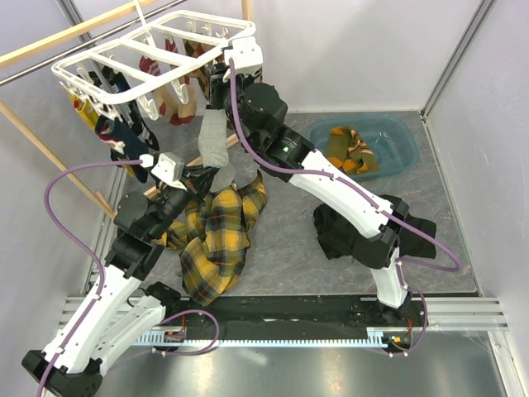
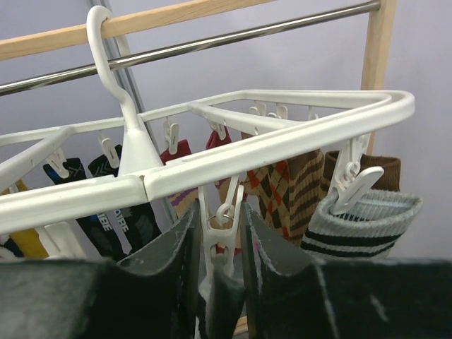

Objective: Remove the socks clipped to the hanger

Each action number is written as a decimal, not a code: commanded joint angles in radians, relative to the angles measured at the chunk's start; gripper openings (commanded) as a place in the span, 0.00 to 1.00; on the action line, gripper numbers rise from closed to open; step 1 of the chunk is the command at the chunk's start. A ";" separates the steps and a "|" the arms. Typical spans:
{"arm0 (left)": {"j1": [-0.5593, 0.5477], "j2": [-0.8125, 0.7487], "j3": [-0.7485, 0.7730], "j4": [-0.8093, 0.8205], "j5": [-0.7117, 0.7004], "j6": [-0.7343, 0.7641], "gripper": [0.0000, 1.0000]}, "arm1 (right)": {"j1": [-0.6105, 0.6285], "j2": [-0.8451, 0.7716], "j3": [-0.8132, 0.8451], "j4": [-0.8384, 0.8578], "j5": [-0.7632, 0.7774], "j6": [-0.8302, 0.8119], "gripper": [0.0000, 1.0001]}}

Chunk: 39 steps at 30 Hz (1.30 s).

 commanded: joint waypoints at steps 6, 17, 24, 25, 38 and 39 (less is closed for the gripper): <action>-0.001 -0.017 -0.003 0.045 -0.002 0.017 0.02 | 0.004 0.009 0.036 0.050 -0.014 -0.028 0.00; -0.001 -0.021 -0.008 0.048 -0.007 0.016 0.02 | 0.004 -0.052 -0.059 0.044 -0.022 -0.001 0.22; -0.001 -0.035 -0.013 0.054 0.009 0.014 0.02 | 0.004 -0.395 -0.502 0.104 -0.161 0.001 0.59; -0.001 -0.034 -0.013 0.054 0.013 0.013 0.02 | 0.004 -0.438 -0.565 0.144 -0.171 0.002 0.60; -0.003 -0.012 0.003 0.068 0.277 -0.036 0.02 | 0.004 -0.954 -1.191 0.045 -0.640 -0.373 0.79; -0.004 -0.007 0.007 0.068 0.303 -0.045 0.02 | 0.004 -0.962 -1.197 0.005 -0.679 -0.395 0.80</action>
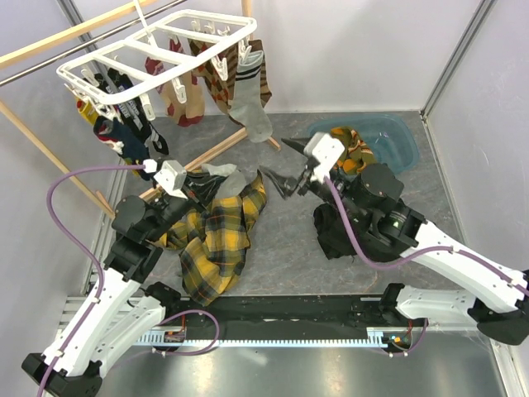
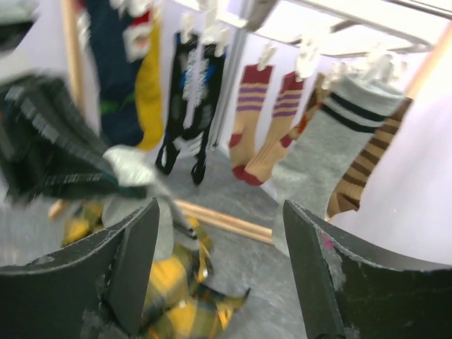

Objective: Remove the socks clipped to the hanger

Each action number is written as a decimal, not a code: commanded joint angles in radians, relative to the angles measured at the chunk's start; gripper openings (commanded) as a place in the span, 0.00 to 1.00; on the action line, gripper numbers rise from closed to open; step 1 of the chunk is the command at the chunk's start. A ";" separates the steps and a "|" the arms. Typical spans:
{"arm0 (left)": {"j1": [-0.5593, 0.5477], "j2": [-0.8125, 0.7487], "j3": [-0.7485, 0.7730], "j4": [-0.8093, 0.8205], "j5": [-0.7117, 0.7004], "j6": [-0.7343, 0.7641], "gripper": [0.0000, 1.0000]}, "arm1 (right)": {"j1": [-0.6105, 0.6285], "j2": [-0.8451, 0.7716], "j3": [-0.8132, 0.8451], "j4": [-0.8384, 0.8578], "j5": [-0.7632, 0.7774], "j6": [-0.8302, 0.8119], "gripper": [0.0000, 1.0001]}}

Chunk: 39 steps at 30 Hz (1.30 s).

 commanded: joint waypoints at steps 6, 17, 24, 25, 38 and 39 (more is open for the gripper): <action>-0.002 0.065 0.062 0.027 0.328 -0.055 0.02 | 0.004 0.016 0.002 -0.325 -0.269 -0.285 0.89; -0.002 0.076 0.058 0.030 0.326 -0.059 0.02 | 0.004 0.226 0.077 -0.267 -0.239 -0.303 0.59; -0.002 0.056 0.050 0.011 0.195 -0.049 0.39 | 0.004 0.188 0.021 -0.075 -0.067 -0.116 0.00; -0.002 0.053 0.047 0.010 0.159 -0.049 0.49 | 0.002 0.185 0.023 -0.076 0.025 -0.101 0.00; -0.002 0.017 0.036 0.004 -0.039 -0.036 0.99 | -0.353 0.185 -0.003 -0.075 0.404 0.094 0.00; -0.003 0.010 0.026 0.010 -0.073 -0.034 0.99 | -0.422 0.197 -0.003 -0.076 0.400 0.111 0.00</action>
